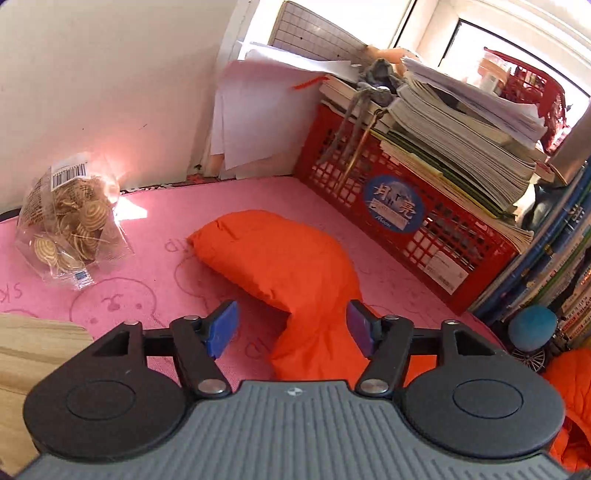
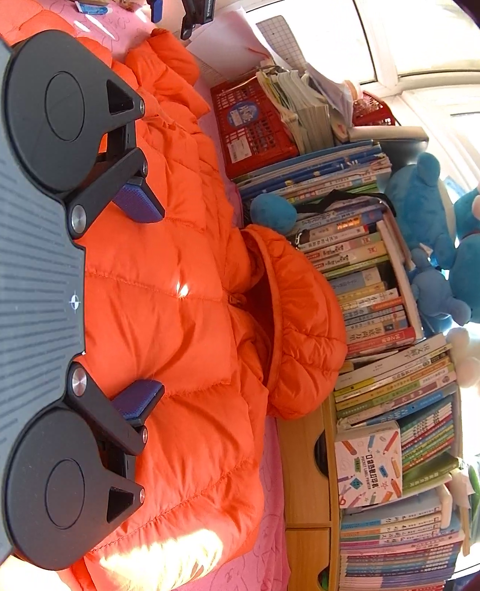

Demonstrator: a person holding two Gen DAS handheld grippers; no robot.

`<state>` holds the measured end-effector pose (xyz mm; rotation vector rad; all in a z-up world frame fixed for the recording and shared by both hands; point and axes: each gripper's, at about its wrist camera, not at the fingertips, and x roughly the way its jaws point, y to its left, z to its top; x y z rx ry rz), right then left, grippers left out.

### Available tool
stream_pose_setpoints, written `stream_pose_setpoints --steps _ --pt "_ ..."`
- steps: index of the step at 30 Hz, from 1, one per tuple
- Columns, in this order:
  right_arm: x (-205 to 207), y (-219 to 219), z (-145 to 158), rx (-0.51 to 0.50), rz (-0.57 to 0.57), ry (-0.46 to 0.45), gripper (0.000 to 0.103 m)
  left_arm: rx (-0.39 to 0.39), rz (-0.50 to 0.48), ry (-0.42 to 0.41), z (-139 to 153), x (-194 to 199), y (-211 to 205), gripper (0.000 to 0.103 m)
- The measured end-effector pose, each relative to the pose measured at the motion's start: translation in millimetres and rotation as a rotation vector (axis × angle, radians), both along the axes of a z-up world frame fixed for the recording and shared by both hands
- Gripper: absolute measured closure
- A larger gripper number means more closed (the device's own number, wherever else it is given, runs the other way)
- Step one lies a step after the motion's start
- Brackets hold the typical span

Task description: Fold clothes

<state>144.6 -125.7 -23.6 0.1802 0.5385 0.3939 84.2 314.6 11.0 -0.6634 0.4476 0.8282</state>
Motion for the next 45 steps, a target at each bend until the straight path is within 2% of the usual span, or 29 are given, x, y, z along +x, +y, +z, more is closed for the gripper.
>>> stream_pose_setpoints --steps 1,2,7,8,9,10,12,13,14,18,21,23,25,29,33,36,39,41,42,43,45 --pt "0 -1 0 0.004 0.001 0.003 0.01 -0.02 0.034 -0.002 -5 0 6 0.002" --pt "1 -1 -1 0.007 0.002 0.006 0.009 -0.037 0.052 -0.009 -10 0 11 0.0" --pt "2 -1 -2 0.007 0.007 0.022 0.008 -0.163 0.06 -0.029 -30 17 35 0.0" --pt "3 -1 -2 0.011 0.007 0.024 0.008 -0.145 0.05 -0.032 -28 20 34 0.003" --pt "3 -2 -2 0.014 0.007 0.026 0.008 -0.122 0.039 -0.035 -26 23 33 0.026" --pt "3 -2 -2 0.018 0.007 0.028 0.008 -0.124 0.013 -0.048 -23 26 32 0.063" --pt "4 -3 -3 0.025 0.007 0.032 0.008 -0.136 -0.045 -0.077 -16 31 28 0.086" --pt "4 -3 -3 0.028 0.007 0.034 0.008 -0.118 -0.072 -0.106 -9 31 22 0.094" --pt "4 -4 -3 0.032 0.007 0.037 0.008 -0.082 -0.11 -0.138 1 31 13 0.094" --pt "5 -6 -3 0.049 0.006 0.041 0.008 0.171 -0.345 -0.223 50 32 -51 0.095" --pt "5 -10 -4 0.078 0.0 0.04 0.009 0.281 -0.527 -0.301 82 25 -107 0.095" --pt "5 -18 -4 0.133 -0.013 0.033 0.009 0.347 -0.637 -0.337 97 19 -147 0.095" --pt "3 -36 -6 0.247 -0.058 0.014 0.01 0.41 -0.751 -0.322 97 18 -187 0.095" --pt "4 -75 -13 0.481 -0.163 0.002 0.011 0.558 -0.919 -0.166 63 26 -259 0.092" --pt "6 -92 -20 0.584 -0.205 0.015 0.012 0.586 -1.141 0.09 12 46 -304 0.083" --pt "7 -94 -22 0.596 -0.207 0.019 0.012 0.828 -1.192 0.198 -19 33 -337 0.075" --pt "7 -91 -21 0.574 -0.201 0.017 0.011 1.072 -1.21 0.224 -32 7 -356 0.069" --pt "7 -89 -21 0.566 -0.196 0.017 0.011 1.068 -1.233 0.184 -26 -8 -351 0.055" --pt "7 -89 -21 0.565 -0.196 0.017 0.011 1.059 -1.245 0.162 -22 -16 -347 0.042" --pt "7 -89 -21 0.563 -0.195 0.017 0.01 1.027 -1.252 0.128 -17 -22 -340 0.034" --pt "6 -87 -21 0.549 -0.195 0.013 0.01 0.936 -1.244 0.069 -4 -34 -322 0.034"
